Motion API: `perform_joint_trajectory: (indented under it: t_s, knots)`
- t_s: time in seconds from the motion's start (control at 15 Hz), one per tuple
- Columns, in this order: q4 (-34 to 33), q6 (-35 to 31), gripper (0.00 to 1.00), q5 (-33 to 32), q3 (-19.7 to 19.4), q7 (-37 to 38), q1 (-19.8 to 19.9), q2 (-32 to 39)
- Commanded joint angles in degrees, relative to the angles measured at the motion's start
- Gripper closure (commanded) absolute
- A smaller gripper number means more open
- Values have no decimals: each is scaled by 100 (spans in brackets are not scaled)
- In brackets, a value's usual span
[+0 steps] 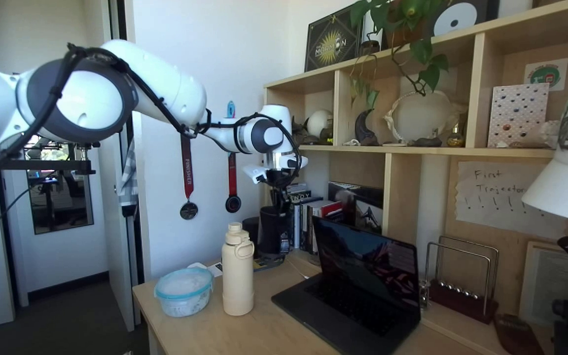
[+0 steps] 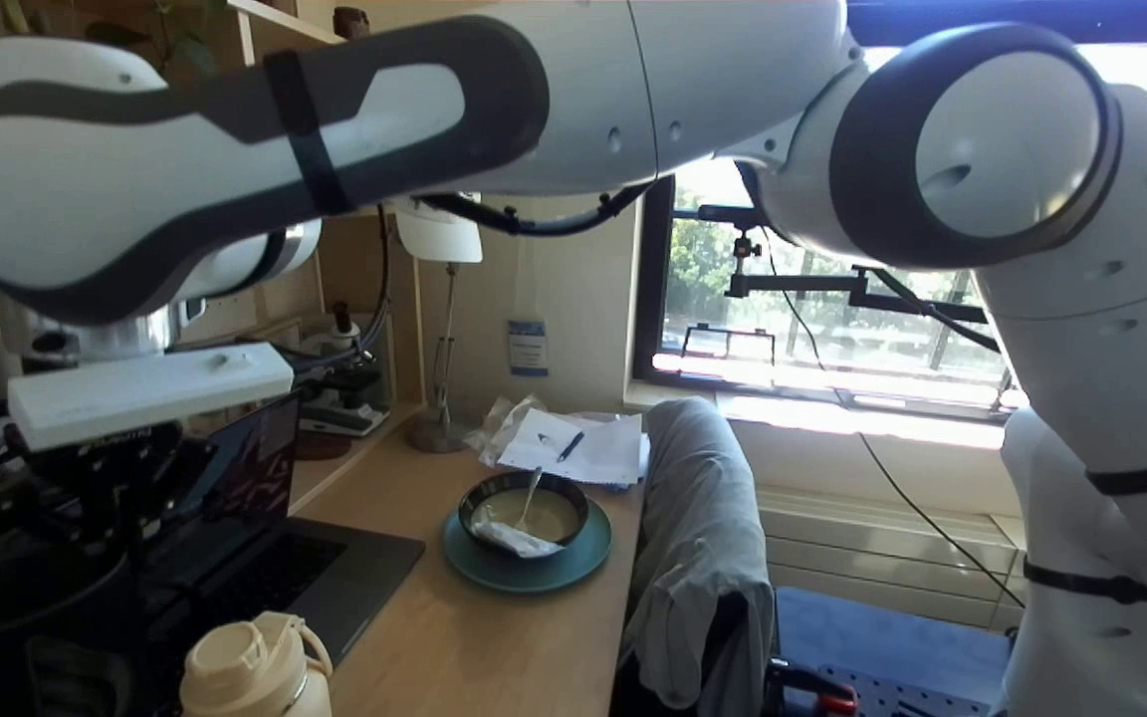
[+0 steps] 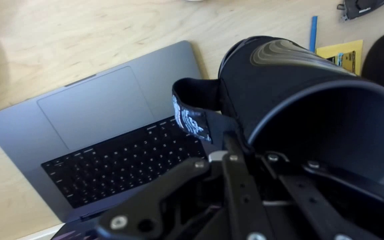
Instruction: Move the cup from the right to the left of laptop
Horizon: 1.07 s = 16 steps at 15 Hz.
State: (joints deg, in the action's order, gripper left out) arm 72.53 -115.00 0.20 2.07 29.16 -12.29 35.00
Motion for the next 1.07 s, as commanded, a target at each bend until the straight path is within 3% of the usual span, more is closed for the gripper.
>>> perform_joint_trajectory:
  t_s: [0.0, 0.6, 0.67, 0.73, 1.0]
  knots:
    - [-320, -309, 98, 52, 62, -395, -73, 447]
    - [-712, -629, 98, 37, 43, -777, -181, 1251]
    - [-788, -617, 66, 55, 54, -798, -178, 1287]
    - [-843, -612, 65, 59, 56, -813, -175, 1313]
    - [-1080, -454, 37, 108, 75, -783, -174, 1286]
